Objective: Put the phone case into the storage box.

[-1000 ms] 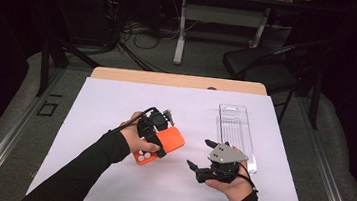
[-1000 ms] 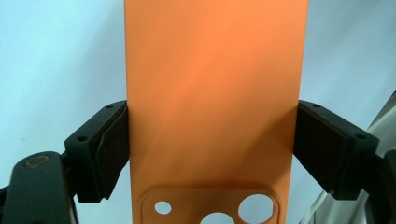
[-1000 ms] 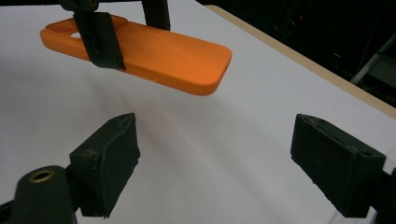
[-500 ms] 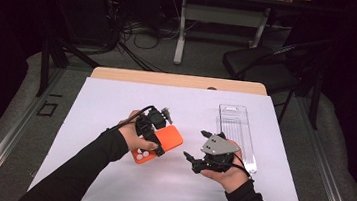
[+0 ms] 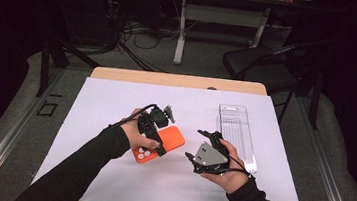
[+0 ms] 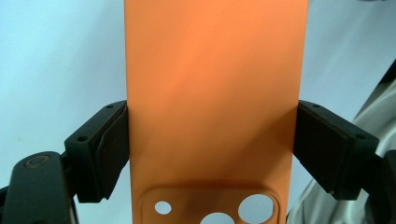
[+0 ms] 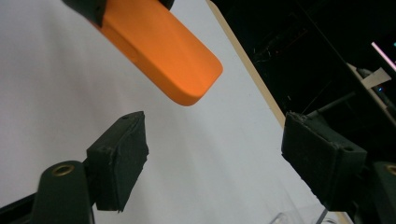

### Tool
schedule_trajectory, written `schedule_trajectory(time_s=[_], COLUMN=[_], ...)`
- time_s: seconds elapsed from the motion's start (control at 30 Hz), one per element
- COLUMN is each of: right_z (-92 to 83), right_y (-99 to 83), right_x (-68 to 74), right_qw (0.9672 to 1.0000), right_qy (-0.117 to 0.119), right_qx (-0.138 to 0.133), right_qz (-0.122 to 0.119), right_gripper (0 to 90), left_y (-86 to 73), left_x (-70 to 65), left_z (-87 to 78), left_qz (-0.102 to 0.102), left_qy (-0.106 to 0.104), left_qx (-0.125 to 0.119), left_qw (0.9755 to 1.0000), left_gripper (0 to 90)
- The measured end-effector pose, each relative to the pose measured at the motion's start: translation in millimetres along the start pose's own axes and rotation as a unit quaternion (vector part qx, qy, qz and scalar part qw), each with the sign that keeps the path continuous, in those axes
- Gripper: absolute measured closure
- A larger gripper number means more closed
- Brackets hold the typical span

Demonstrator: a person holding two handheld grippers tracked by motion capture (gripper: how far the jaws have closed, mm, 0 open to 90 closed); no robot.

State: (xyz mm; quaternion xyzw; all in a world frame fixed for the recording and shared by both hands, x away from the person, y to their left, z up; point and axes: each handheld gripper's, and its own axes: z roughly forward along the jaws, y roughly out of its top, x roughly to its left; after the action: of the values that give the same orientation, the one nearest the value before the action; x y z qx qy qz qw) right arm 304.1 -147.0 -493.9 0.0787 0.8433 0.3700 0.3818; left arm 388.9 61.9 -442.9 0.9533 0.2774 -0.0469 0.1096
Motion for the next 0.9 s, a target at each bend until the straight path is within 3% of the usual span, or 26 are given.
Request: schedule_trajectory(time_s=[0.27, 0.6, 0.67, 0.7, 0.77, 0.9], right_z=[1.1, 2.4, 2.8, 3.4, 3.8, 4.8], right_y=[1.7, 2.8, 2.1, 2.2, 1.3, 1.0], right_x=[11.2, 17.5, 20.0, 19.8, 22.1, 24.6], right_qw=[0.9963, 0.9892, 0.9885, 0.9866, 0.986, 0.9817], right_qy=[-0.014, -0.031, -0.039, -0.039, -0.044, -0.049], right_qx=[0.01, 0.015, 0.022, 0.022, 0.027, 0.028], right_qz=[-0.084, -0.142, -0.144, -0.157, -0.159, -0.182], right_gripper=[26.5, 33.0, 34.1, 34.6, 35.7, 39.0], left_y=[6.8, 14.1, 15.3, 15.9, 16.6, 18.3], left_x=[2.9, -0.2, -1.2, -1.7, -2.5, -3.6], left_z=[3.2, 6.6, 7.3, 7.5, 8.6, 9.7], left_qz=[-0.002, 0.002, 0.003, 0.004, 0.004, 0.005], left_qy=[-0.032, -0.043, -0.042, -0.041, -0.043, -0.044], left_qx=[0.004, 0.012, 0.013, 0.016, 0.013, 0.017], left_qw=[0.9995, 0.999, 0.999, 0.999, 0.999, 0.9989], left_gripper=[16.4, 16.4, 16.4, 16.4, 16.4, 16.4])
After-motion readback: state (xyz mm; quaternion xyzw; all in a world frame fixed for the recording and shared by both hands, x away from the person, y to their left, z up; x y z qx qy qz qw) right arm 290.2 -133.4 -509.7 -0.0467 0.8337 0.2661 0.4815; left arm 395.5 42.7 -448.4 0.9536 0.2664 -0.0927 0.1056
